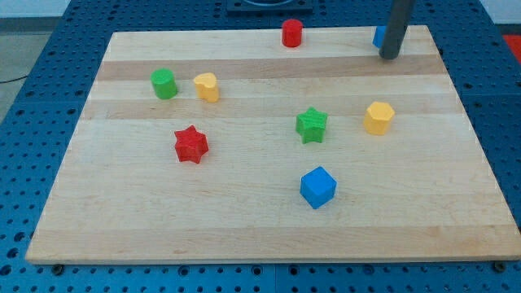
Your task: Move the yellow hexagon closer to blue triangle
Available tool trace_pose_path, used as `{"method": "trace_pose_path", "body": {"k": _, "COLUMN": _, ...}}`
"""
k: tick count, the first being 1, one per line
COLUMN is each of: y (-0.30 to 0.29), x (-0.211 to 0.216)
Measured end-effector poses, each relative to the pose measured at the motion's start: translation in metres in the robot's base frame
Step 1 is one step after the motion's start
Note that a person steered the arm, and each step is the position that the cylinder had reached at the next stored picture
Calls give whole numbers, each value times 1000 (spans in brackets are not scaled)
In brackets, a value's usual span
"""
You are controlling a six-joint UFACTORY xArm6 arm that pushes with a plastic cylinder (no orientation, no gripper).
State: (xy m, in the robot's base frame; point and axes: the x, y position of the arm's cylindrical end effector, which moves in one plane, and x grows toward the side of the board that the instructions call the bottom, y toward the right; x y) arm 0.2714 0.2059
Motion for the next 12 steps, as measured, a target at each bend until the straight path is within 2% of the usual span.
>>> {"method": "trace_pose_path", "body": {"k": 1, "y": 18, "x": 43}}
{"method": "trace_pose_path", "body": {"k": 2, "y": 67, "x": 90}}
{"method": "trace_pose_path", "body": {"k": 3, "y": 63, "x": 193}}
{"method": "trace_pose_path", "body": {"k": 4, "y": -1, "x": 256}}
{"method": "trace_pose_path", "body": {"k": 5, "y": -57, "x": 248}}
{"method": "trace_pose_path", "body": {"k": 6, "y": -67, "x": 210}}
{"method": "trace_pose_path", "body": {"k": 8, "y": -60, "x": 153}}
{"method": "trace_pose_path", "body": {"k": 10, "y": -46, "x": 114}}
{"method": "trace_pose_path", "body": {"k": 11, "y": -40, "x": 149}}
{"method": "trace_pose_path", "body": {"k": 12, "y": -23, "x": 144}}
